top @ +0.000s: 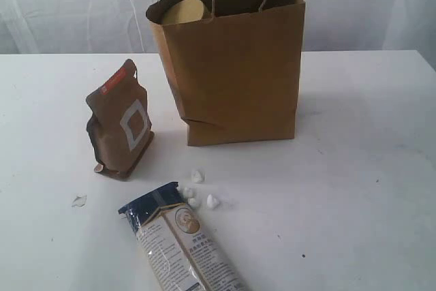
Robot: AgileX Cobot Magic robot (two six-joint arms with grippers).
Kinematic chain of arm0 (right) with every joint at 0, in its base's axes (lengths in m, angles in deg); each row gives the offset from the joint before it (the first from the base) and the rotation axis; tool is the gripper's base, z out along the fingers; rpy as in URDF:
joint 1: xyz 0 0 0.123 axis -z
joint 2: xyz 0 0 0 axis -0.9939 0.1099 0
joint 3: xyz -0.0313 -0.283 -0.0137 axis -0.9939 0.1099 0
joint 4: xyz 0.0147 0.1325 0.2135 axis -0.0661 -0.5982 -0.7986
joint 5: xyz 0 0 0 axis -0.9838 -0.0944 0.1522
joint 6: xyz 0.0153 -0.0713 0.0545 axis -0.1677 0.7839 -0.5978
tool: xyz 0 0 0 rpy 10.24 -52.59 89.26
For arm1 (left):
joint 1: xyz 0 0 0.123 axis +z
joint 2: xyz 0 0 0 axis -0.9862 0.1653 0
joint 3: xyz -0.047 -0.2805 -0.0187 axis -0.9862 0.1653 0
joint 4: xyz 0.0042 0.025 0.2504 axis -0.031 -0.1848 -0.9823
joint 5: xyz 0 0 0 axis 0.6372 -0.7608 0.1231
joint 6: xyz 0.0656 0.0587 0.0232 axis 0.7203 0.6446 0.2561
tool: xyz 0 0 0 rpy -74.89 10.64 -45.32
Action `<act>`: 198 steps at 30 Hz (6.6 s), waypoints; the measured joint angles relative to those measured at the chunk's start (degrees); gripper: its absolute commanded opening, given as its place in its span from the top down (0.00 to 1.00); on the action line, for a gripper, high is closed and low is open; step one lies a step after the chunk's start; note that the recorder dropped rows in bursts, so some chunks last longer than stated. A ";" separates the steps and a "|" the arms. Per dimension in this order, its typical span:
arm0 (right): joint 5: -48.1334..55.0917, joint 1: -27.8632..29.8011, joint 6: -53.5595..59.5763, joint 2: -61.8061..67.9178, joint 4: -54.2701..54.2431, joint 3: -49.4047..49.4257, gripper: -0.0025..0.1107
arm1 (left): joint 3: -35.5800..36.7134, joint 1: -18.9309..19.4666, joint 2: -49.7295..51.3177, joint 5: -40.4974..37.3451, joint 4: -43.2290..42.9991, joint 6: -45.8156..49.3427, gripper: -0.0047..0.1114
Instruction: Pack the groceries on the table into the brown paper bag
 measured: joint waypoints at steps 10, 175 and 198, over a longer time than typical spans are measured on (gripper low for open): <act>0.00 0.00 0.00 0.00 0.00 0.00 0.98 | -28.75 0.00 36.32 -66.21 -9.78 2.66 0.96; -0.11 0.00 0.00 0.00 0.00 0.00 0.98 | -73.56 -16.38 72.50 -77.06 71.97 85.44 0.96; -0.22 0.00 0.00 0.00 0.00 0.00 0.98 | -73.56 -16.38 74.33 -77.41 60.10 86.32 0.96</act>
